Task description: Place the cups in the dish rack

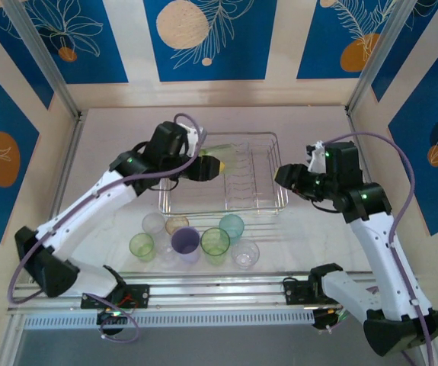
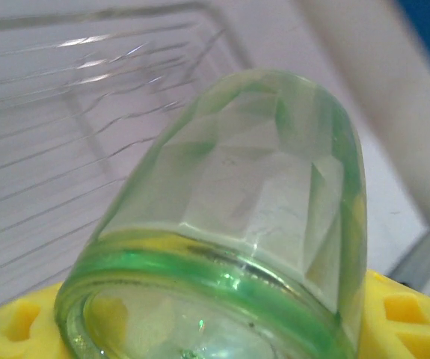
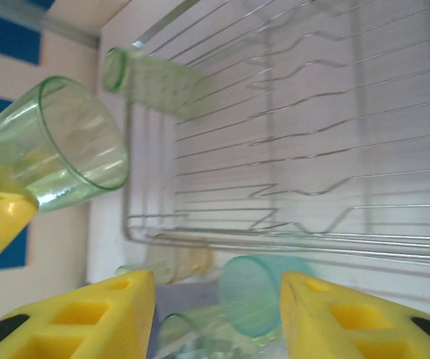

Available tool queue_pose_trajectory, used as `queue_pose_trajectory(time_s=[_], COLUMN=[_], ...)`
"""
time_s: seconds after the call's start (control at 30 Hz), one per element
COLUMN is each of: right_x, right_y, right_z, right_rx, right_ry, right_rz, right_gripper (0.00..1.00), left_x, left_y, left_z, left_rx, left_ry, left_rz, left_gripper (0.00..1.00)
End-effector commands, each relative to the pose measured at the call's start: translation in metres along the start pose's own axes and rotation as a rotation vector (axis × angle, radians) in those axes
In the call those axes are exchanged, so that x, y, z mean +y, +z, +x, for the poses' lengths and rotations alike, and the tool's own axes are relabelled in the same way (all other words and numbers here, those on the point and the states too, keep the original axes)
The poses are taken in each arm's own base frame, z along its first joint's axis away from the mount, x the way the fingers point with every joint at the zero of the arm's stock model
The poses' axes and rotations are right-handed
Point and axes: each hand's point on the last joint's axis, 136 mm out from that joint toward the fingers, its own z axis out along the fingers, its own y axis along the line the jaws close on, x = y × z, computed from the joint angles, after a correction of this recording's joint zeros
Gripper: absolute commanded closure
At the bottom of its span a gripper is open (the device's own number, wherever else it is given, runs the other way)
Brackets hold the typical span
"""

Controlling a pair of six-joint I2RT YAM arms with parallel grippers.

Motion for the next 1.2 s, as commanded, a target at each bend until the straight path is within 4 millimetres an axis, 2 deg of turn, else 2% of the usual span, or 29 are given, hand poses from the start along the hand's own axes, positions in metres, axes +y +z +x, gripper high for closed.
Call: queue_pose_trajectory(time_s=[0.0,0.2,0.5,0.63,0.77,1.07,1.17], right_x=[-0.033,-0.042,-0.050,-0.053,-0.056,-0.049,-0.043], right_y=[-0.006,-0.003,-0.001,-0.001,-0.001,0.003,0.002], right_z=[0.011,0.022,0.026,0.027,0.029,0.031,0.035], right_rx=[-0.021,0.012,0.029,0.034,0.038,0.056,0.079], right_ry=[0.008,0.013,-0.012,-0.019,-0.020,-0.010,-0.021], right_rz=[0.121,0.126,0.146,0.156,0.160,0.117,0.084], right_gripper=[0.52,0.52,0.53,0.53,0.53,0.53,0.52], left_x=[0.062,0.107,0.142,0.158,0.173,0.185,0.189], left_y=[0.000,0.021,0.061,0.064,0.059,0.069,0.073], left_z=[0.064,0.072,0.077,0.076,0.072,0.064,0.065], left_rx=[0.336,0.454,0.503,0.515,0.507,0.470,0.479], left_ry=[0.060,0.105,0.128,0.119,0.115,0.104,0.095], left_rz=[-0.324,-0.580,-0.729,-0.766,-0.818,-0.815,-0.810], left_gripper=[1.00,1.00,1.00,1.00,1.00,1.00,0.90])
